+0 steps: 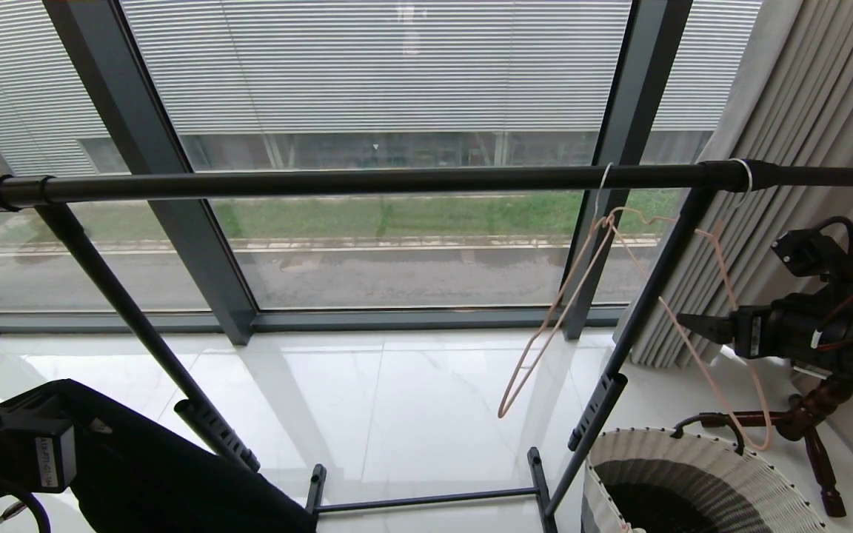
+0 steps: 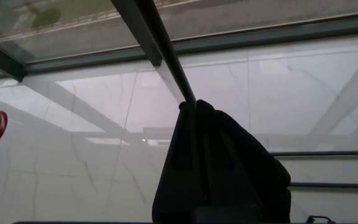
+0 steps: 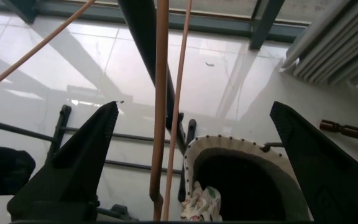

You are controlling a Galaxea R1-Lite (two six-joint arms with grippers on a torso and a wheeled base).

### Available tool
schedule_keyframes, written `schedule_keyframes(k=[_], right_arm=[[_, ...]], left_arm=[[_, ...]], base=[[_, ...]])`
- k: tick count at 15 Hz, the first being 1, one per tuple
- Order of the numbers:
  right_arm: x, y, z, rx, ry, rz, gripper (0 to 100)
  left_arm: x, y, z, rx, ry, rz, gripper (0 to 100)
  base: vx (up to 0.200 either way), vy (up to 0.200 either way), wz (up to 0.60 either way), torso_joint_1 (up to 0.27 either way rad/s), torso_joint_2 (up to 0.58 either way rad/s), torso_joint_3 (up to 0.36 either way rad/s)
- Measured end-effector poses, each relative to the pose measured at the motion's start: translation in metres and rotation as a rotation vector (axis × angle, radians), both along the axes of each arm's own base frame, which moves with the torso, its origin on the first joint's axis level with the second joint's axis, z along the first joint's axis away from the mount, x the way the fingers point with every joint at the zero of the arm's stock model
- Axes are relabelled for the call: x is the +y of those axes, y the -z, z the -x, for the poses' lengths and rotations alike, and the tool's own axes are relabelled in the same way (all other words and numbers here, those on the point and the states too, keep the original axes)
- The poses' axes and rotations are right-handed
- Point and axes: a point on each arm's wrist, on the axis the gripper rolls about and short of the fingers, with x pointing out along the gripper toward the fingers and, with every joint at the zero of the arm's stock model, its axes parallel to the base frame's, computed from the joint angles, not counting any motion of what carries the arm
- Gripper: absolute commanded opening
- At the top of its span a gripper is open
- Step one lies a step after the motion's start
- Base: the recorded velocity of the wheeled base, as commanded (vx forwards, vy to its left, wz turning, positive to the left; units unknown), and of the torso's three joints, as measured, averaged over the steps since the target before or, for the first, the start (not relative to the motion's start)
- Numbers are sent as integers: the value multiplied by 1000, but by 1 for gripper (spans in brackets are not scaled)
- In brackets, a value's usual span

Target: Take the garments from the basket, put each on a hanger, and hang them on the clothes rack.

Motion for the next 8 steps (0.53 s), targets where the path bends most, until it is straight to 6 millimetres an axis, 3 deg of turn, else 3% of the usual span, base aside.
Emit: schedule_keyframes(k=[4,5,8], right_arm=[[1,6,-4,17,4,5,100],[1,7,-4,19,4,6,0],[2,7,-5,21,2,9,0]], left_arm=[[0,0,0,0,0,0,0],[0,0,0,0,0,0,0],[0,0,0,0,0,0,0]], base=[[0,0,0,0,0,0],[0,0,0,0,0,0],[0,0,0,0,0,0]])
